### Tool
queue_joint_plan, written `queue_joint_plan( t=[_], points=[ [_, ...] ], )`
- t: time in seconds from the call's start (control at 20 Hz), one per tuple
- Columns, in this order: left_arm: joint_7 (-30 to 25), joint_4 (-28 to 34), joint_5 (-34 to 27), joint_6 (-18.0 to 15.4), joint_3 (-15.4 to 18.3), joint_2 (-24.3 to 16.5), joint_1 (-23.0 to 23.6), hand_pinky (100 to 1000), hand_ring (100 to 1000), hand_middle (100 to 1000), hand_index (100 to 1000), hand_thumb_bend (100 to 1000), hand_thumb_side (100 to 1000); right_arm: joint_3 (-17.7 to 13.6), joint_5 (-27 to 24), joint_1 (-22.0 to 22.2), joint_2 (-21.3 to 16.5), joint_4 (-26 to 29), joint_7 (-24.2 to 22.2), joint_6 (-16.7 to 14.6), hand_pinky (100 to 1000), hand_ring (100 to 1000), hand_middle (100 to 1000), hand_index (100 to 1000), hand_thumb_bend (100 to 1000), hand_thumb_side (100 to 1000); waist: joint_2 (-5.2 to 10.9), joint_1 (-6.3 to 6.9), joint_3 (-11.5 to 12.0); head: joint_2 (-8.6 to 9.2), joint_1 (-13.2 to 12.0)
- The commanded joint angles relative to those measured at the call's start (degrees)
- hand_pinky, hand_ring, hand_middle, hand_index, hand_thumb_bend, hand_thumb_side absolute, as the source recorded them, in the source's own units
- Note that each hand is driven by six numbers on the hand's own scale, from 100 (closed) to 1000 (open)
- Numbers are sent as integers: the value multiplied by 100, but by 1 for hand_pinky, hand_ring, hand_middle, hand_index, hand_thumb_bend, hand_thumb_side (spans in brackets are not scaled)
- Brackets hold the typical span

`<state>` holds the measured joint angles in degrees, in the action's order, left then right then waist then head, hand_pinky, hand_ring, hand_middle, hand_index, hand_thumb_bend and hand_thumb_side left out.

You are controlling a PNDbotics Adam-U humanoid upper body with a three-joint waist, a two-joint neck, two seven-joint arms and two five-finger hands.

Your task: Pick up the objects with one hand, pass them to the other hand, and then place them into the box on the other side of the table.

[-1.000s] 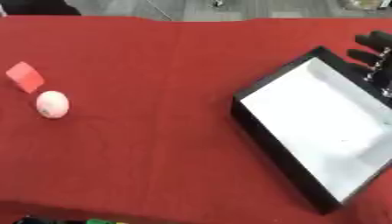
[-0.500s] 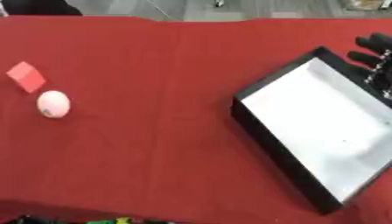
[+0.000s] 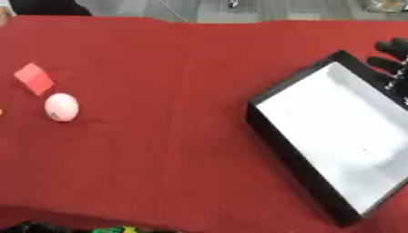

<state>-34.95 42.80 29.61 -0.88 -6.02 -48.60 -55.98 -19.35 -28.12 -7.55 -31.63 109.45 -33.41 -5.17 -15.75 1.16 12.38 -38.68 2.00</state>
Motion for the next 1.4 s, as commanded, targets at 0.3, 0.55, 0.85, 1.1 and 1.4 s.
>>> queue_joint_plan(
  t=[0.3, 0.55, 0.85, 1.1, 1.4],
  points=[
    [23, -339, 578, -57, 12, 130, -331, 1000, 908, 832, 861, 611, 465, 1, 89, -62, -130, 40, -46, -14, 1000, 1000, 1000, 1000, 100, 527, 116, -27, 7, 34, -161],
    [34, -536, 771, -102, 26, 297, -409, 1000, 909, 833, 858, 620, 476, 15, 128, -72, -113, 40, -62, -10, 1000, 1000, 1000, 1000, 100, 528, 99, -26, -8, 79, -293],
    [34, -656, 807, -129, 77, 419, -501, 1000, 908, 829, 865, 601, 498, 33, 171, -87, -94, 36, -89, 3, 1000, 1000, 1000, 1000, 100, 528, 81, -26, -17, 106, -315],
    [89, -721, 775, -54, 145, 518, -613, 1000, 906, 825, 863, 589, 505, 56, 211, -100, -73, 35, -116, -11, 1000, 1000, 1000, 1000, 100, 528, 53, -42, -58, 122, -285],
    [263, -807, 876, 103, 261, 635, -813, 1000, 906, 823, 865, 589, 510, 103, 260, -155, -65, 35, -165, -23, 1000, 1000, 1000, 1000, 100, 527, -7, -37, -143, 143, -337]
  ],
)
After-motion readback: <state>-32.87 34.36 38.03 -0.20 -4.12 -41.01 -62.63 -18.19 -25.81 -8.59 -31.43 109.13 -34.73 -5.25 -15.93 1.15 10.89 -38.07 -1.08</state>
